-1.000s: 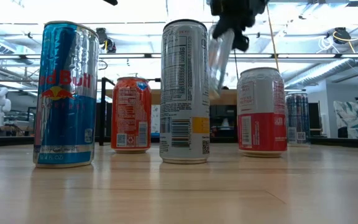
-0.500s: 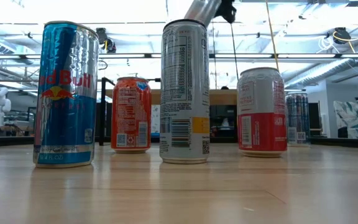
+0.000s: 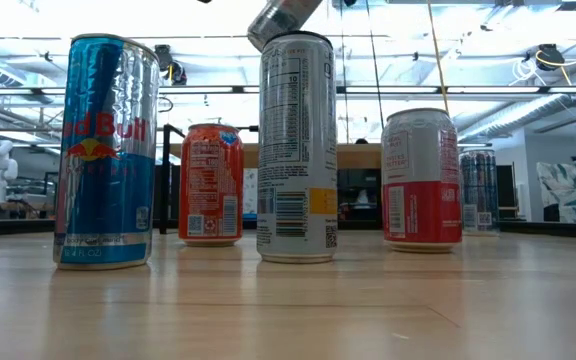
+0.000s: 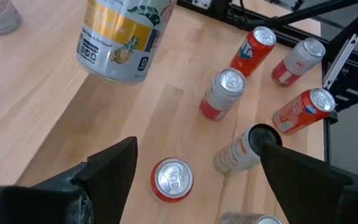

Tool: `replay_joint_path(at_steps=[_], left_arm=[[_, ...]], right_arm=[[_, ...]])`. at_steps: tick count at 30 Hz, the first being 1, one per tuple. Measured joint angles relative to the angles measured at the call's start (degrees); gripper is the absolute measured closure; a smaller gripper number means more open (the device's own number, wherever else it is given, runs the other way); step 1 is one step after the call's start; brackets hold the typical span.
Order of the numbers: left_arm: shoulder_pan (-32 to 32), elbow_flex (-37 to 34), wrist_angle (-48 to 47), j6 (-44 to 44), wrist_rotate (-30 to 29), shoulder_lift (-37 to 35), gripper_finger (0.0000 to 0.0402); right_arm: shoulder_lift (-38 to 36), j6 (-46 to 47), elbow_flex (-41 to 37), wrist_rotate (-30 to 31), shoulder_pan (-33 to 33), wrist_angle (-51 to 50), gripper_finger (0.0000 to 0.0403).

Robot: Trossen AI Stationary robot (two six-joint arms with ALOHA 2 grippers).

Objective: Place canned beverage on shelf
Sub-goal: Put the middle right white-yellow soda can aligned with the other white-yellow can on the shelf

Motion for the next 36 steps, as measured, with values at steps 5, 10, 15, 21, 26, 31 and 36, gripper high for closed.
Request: replay_joint_path(at_steps=[5, 10, 15, 21, 26, 31, 36], left_arm=[[0.1, 0.0, 0.0, -0.1, 0.0, 0.0, 0.0061], [0.1, 0.0, 0.0, -0.1, -0.4, 0.0, 0.0061], [0.1, 0.0, 0.0, -0.1, -1.3, 0.0, 0.0061], [0.5, 0.0, -0.1, -0.1, -2.1, 0.0, 0.0061], [1.4, 0.0, -0.1, -0.1, -2.1, 0.0, 0.0061], [2.0, 0.0, -0.1, -0.1, -2.1, 0.0, 0.0061], [2.0, 0.0, -0.1, 0.1, -2.1, 0.0, 0.0061]], right_arm=[[0.0, -0.3, 0.0, 0.0, 0.0, 0.5, 0.0171], [0.0, 5.2, 0.0, 0.0, 0.0, 0.5, 0.0171], [0.0, 13.6, 0.0, 0.1, 0.0, 0.7, 0.0170], [0.0, 19.2, 0.0, 0.2, 0.0, 1.4, 0.0168], [0.0, 20.5, 1.2, 1.6, -0.6, 1.2, 0.0168], [1.2, 15.6, 7.7, 3.3, -2.0, -1.9, 0.0168], [4.8, 8.4, 18.5, 4.9, -4.3, -9.4, 0.0168]])
